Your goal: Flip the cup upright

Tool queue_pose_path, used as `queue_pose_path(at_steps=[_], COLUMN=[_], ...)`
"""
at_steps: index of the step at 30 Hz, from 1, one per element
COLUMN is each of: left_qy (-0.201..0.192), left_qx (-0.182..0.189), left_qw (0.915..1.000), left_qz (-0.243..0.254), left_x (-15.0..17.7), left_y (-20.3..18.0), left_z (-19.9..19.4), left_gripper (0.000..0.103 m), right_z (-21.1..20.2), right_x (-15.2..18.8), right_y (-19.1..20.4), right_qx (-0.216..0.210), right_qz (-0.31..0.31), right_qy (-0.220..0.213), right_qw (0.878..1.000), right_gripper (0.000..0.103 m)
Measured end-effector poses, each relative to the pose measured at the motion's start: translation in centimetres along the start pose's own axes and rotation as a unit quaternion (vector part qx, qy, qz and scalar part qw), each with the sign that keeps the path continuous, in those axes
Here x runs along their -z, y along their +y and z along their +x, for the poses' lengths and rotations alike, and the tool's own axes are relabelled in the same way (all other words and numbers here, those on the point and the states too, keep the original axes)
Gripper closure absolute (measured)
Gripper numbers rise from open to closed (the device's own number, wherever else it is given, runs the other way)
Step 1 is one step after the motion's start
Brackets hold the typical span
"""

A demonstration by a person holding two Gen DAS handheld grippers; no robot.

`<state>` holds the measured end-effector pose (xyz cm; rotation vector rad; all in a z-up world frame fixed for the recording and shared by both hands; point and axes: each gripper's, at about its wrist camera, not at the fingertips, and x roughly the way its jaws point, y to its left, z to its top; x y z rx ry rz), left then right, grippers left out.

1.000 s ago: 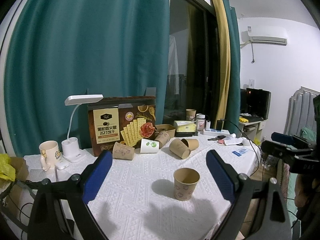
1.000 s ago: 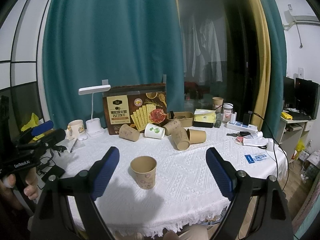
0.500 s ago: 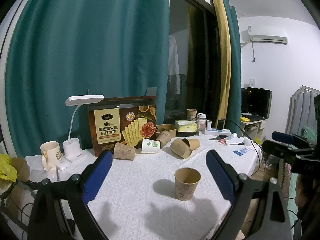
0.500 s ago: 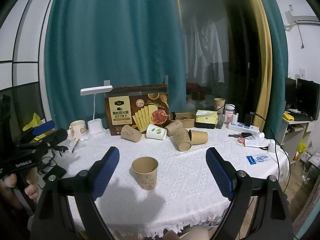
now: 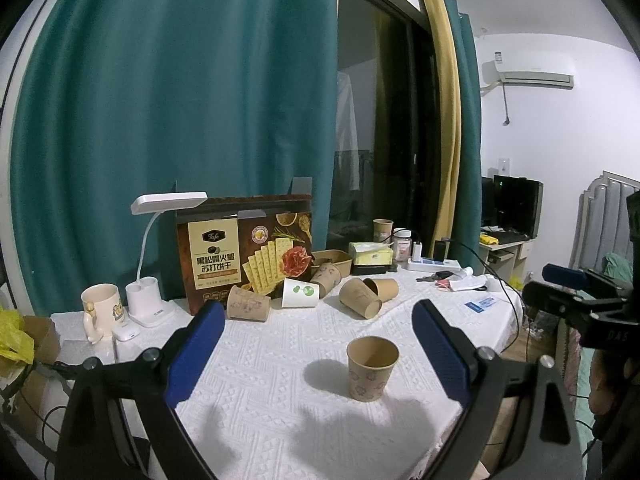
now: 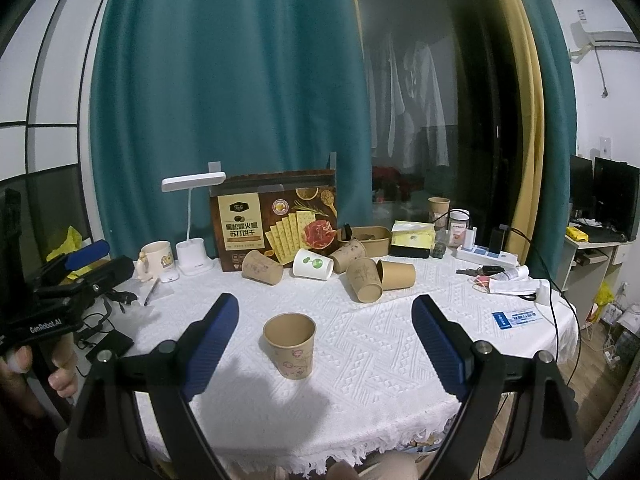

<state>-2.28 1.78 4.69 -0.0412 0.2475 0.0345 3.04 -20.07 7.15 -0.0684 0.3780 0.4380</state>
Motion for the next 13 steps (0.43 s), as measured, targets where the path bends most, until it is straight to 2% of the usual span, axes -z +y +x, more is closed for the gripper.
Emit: queue_pose_path(at_steps=[13], left_qy=[0.005], left_qx=[0.001], left_qw=[1.0000], left_qz=[0.002], left_x=[-0.09], left_y=[-0.40], left_z=[0.06], left_gripper=[0.008], right_z=[0.50], right_x=[0.17], right_y=[-0.35], right_qx=[0.004], right_qz=[-0.005], right_qy=[0.003], right_qw=[1.000], right_gripper=[0.016])
